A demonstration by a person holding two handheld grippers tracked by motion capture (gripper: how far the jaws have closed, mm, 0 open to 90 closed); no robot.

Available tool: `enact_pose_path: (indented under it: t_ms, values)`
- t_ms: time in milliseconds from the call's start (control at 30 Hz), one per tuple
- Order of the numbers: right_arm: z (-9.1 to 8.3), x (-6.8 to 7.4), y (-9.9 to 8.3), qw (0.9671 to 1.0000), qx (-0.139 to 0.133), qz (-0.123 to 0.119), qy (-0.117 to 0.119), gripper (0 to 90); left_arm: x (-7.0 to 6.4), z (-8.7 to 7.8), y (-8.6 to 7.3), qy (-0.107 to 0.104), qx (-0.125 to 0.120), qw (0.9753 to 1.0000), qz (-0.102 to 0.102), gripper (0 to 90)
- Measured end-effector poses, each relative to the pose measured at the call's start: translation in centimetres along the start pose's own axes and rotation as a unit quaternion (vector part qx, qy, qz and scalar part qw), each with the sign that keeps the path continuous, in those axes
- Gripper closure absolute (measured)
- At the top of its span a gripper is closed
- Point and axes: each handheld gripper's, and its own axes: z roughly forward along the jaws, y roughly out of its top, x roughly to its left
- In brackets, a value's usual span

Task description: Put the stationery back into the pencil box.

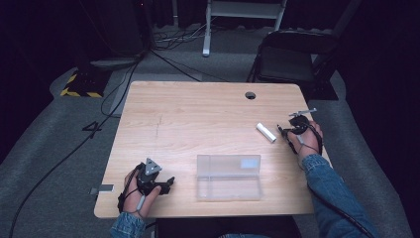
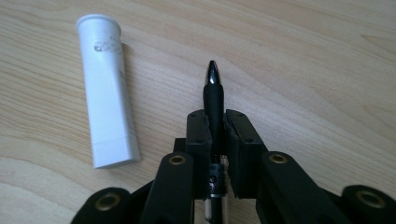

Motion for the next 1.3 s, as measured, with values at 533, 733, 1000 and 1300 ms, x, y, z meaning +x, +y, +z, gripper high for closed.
enact_pose_path:
  t_ms: [533,733,1000,1300]
  values:
    - [-4.4,1.3,0.8,0.9976,-0.059,-0.026,0.026,81.0,-0.2,0.4,0.4,-0.002,-0.001,1.0000,-0.002,18.1]
    - [-6.6,3.3,0.8,0.9934,-0.087,-0.049,0.057,81.0,-0.5,0.7,0.6,-0.004,0.001,1.0000,0.002,18.0]
    - [-9.1,6.0,0.3,0.9845,-0.121,-0.073,0.104,81.0,-1.0,1.0,1.0,-0.011,0.003,0.9999,0.008,18.1]
    - [-11.7,9.9,-1.0,0.9659,-0.157,-0.110,0.174,81.0,-1.1,1.2,1.2,-0.013,0.004,0.9998,0.013,17.2]
